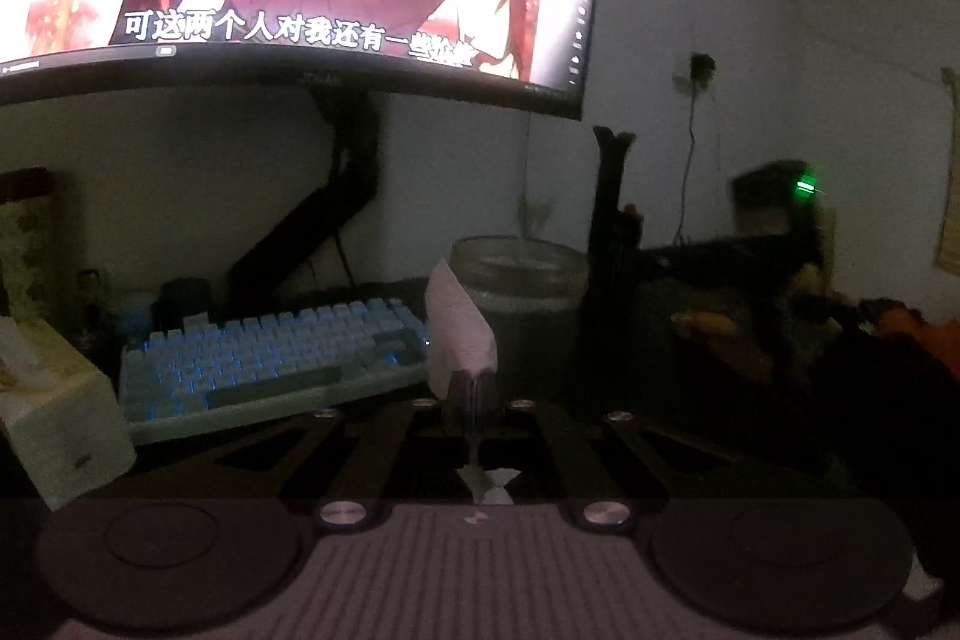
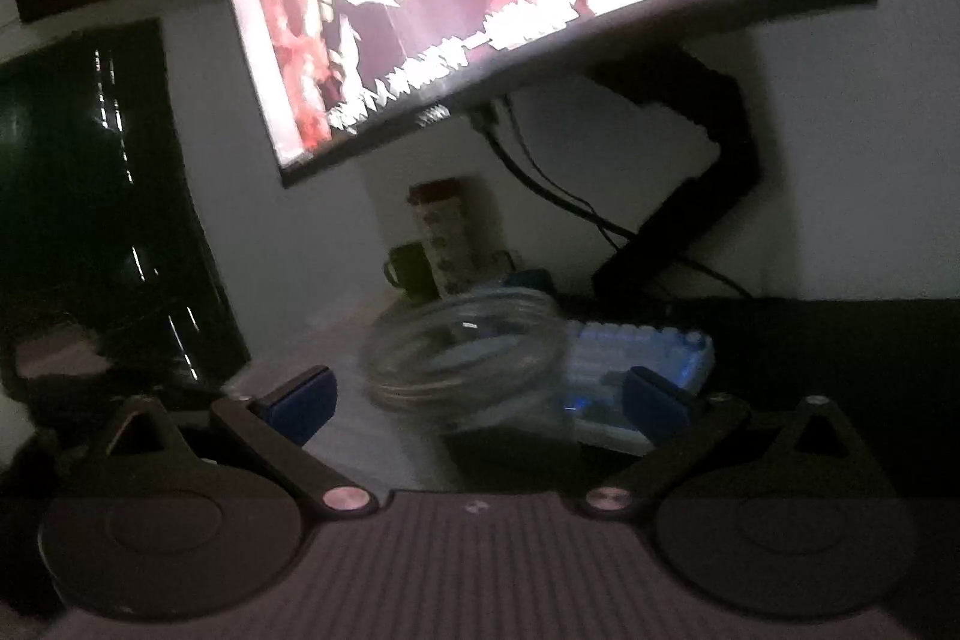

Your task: Clean container

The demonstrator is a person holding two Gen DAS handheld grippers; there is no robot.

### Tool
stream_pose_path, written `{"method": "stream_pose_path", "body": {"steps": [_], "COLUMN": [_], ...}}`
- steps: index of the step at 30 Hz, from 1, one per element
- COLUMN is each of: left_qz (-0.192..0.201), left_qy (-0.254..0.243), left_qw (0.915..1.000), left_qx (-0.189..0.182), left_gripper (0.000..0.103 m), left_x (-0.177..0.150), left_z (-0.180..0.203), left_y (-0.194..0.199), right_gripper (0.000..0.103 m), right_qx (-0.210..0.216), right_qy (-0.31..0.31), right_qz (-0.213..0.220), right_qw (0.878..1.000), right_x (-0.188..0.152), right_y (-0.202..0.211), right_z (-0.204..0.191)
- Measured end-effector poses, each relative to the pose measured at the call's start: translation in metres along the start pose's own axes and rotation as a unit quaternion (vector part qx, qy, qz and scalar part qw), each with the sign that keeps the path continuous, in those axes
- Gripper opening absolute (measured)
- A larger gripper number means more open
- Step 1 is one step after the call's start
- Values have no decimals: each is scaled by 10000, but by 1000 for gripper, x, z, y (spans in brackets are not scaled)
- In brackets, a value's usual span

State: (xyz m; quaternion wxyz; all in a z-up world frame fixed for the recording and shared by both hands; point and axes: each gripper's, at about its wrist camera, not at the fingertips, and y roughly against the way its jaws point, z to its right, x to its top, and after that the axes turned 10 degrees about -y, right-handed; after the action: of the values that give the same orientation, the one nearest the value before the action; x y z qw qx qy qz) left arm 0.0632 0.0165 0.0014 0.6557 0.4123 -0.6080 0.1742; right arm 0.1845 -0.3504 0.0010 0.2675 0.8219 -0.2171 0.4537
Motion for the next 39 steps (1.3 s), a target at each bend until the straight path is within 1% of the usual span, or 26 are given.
{"method": "stream_pose_path", "body": {"steps": [2, 5, 8, 10, 13, 17, 18, 20, 21, 22, 23, 24, 25, 27, 30, 33, 35, 36, 39], "left_qz": [-14, -237, -567, -728, -1219, -1722, -1800, -1825, -1776, -1659, -1541, -1423, -1430, -1472, -1803, -2265, -2427, -2527, -2828], "left_qy": [-44, 54, 148, 138, 11, -311, -375, -551, -627, -750, -873, -997, -1154, -1469, -2152, -2709, -2630, -2565, -2366], "left_qw": [10000, 9996, 9978, 9967, 9913, 9822, 9808, 9805, 9812, 9826, 9837, 9844, 9828, 9775, 9586, 9317, 9277, 9258, 9188], "left_qx": [-46, 135, 324, 323, 487, 687, 649, 485, 412, 364, 317, 269, 196, 365, 469, 849, 1060, 1147, 1407], "left_gripper": [2, 3, 3, 3, 3, 3, 6, 29, 73, 103, 100, 100, 100, 100, 100, 100, 99, 97, 98], "left_x": [-3, -5, -13, -22, -34, -47, -48, -47, -44, -40, -36, -32, -27, -20, -21, -30, -25, -24, -21], "left_z": [-3, -11, -23, -32, -42, -45, -47, -44, -42, -37, -32, -27, -20, -3, 24, 45, 46, 43, 32], "left_y": [4, -1, -9, -13, -26, -36, -38, -34, -32, -30, -29, -27, -31, -45, -74, -104, -113, -115, -119], "right_gripper": [103, 103, 103, 103, 103, 103, 103, 103, 103, 103, 103, 103, 103, 103, 103, 103, 103, 103, 103], "right_qx": [205, 464, 578, 603, 555, 598, 602, 597, 593, 620, 648, 666, 664, 659, 718, 749, 771, 768, 762], "right_qy": [-207, -259, -36, 56, 315, 300, 267, 209, 182, 136, 90, 29, -1, -31, -98, -117, -165, -155, -215], "right_qz": [-215, -512, -710, -832, -908, -817, -783, -721, -686, -616, -546, -495, -461, -419, -372, -193, -126, -105, -75], "right_qw": [9993, 9973, 9958, 9947, 9938, 9944, 9948, 9954, 9957, 9961, 9964, 9965, 9967, 9969, 9967, 9969, 9968, 9969, 9968], "right_x": [5, 8, 9, 9, 3, -7, -10, -13, -14, -15, -16, -16, -16, -16, -16, -14, -13, -12, -13], "right_y": [-11, -27, -38, -46, -57, -61, -61, -61, -60, -58, -55, -54, -54, -53, -52, -46, -43, -42, -41], "right_z": [13, 18, 16, 15, 12, 14, 15, 17, 18, 20, 21, 22, 23, 24, 21, 18, 18, 18, 17]}}
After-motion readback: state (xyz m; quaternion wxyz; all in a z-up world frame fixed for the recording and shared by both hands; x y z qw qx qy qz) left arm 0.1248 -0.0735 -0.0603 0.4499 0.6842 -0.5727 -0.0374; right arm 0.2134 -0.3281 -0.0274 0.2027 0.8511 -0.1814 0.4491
